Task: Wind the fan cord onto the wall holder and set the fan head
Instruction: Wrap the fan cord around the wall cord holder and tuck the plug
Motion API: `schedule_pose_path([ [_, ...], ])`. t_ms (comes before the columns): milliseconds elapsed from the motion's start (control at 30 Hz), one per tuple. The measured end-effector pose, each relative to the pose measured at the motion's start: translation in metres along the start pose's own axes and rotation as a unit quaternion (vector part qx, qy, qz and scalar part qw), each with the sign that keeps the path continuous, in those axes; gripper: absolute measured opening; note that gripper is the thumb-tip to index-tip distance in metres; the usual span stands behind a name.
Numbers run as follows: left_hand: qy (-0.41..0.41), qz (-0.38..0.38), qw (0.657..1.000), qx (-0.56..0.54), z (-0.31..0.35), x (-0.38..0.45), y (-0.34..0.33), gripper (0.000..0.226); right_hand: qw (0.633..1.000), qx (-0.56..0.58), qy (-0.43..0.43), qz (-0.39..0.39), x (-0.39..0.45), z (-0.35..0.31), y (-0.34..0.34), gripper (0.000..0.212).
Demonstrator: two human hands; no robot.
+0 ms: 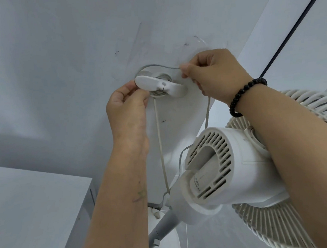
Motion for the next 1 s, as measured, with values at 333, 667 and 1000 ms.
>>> schedule_pose_path([
  [333,0.004,0.000,1.000,0.015,-0.002,0.000,0.000,0.028,0.992,0.029,-0.031,0.118,-0.002,0.003,0.022,0.019],
  [667,0.015,-0.024,1.000,0.001,-0.005,0.001,-0.004,0.034,0.986,-0.024,-0.013,0.164,-0.007,-0.002,0.031,0.043],
  [1000,0.035,-0.020,0.999,0.036,-0.008,-0.002,-0.004,0.036,0.982,-0.091,-0.041,0.161,-0.005,0.000,0.032,0.044],
])
Point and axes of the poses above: each hand's wrist, its own x-axis towards the middle knuckle, its own y-axis out of the back of the hand, z = x × y, the point moved 7 cm from there along x, towards the middle knuckle, and after that the axes turned 5 degrees about y, right-handed, at the moved point
